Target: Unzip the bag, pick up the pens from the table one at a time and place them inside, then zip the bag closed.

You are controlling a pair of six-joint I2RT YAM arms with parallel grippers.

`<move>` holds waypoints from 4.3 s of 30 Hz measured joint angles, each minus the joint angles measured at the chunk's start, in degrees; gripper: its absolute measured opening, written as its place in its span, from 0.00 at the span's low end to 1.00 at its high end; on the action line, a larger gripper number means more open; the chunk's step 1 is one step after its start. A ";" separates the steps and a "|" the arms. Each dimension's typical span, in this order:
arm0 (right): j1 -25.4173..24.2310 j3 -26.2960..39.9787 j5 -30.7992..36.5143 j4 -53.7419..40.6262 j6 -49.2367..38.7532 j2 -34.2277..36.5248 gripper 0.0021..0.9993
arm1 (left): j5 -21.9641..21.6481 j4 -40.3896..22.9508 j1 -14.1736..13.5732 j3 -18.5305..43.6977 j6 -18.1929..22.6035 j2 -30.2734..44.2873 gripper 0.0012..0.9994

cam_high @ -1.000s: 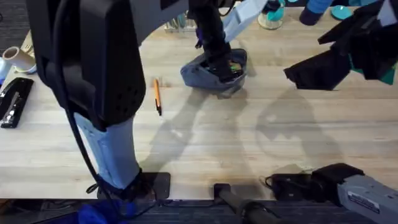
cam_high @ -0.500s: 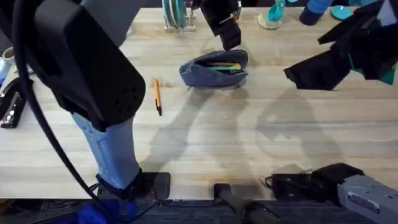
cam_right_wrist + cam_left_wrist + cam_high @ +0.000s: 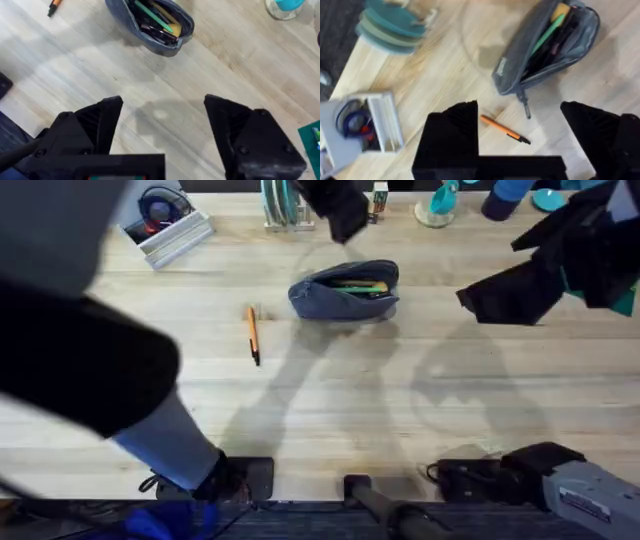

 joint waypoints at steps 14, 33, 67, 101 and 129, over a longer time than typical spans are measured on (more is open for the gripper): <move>0.00 0.00 0.00 0.02 -0.01 0.00 1.00 | -1.20 5.41 8.40 -22.73 -4.92 -20.30 1.00; 0.00 0.00 0.00 0.00 0.00 0.00 1.00 | -1.51 12.95 18.12 -45.07 -25.31 -25.86 1.00; 0.00 0.00 0.00 0.00 0.00 0.00 1.00 | 0.24 35.08 21.79 -64.96 -39.10 -17.85 1.00; 0.00 0.00 0.00 0.00 -0.02 0.00 1.00 | 3.30 38.77 21.68 -63.84 -40.59 -10.38 0.05; 0.00 0.00 0.00 0.00 -0.01 0.00 1.00 | 3.02 36.36 21.68 -63.95 -34.70 -20.48 0.04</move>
